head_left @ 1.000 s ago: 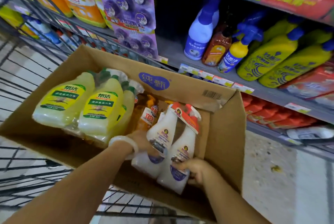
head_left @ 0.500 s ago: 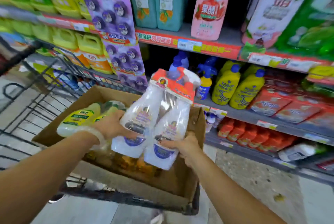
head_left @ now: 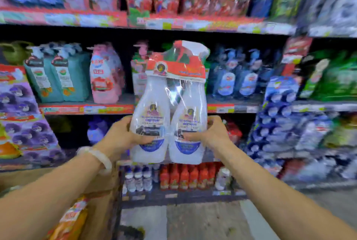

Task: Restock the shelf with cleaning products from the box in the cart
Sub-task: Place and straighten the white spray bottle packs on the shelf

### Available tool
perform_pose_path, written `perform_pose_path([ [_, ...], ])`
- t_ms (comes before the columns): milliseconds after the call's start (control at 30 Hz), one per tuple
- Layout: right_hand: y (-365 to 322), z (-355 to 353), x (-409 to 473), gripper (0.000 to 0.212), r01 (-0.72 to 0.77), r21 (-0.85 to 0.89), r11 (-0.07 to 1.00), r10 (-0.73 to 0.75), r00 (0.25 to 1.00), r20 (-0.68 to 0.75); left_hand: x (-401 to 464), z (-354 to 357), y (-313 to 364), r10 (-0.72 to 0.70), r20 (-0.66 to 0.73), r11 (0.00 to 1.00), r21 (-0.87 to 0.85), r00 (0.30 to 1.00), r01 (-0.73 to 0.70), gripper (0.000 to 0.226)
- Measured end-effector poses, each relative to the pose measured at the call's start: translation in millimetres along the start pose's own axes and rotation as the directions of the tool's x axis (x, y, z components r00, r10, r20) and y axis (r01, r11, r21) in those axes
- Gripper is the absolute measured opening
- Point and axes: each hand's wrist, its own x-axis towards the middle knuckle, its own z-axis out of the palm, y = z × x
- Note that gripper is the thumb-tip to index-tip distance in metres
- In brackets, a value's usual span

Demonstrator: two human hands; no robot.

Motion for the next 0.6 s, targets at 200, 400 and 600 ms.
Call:
perform_pose_path([
  [200,-18.6,-148.7,-12.0,0.059,0.063,-0.025,0.998,-0.067,0.951,-0.303,25.1,133.9,72.5,0.161,0.223,0.987,-0.020,0.962,-0.160,0.067],
  [400,-36.3,-275.8,-15.3,0.071,0.042,-0.060,0.997,-0.065,0.876,-0.477,57.5,263.2,125.7,0.259,0.382,0.964,-0.158,0.887,-0.213,0.054],
  [600,-40.6,-396.0,23.9,0.075,0.036,-0.062,0.997,-0.066,0.783,-0.618,107.3,388.0,184.7,0.349,0.460,0.935,-0.229,0.817,-0.270,0.055],
])
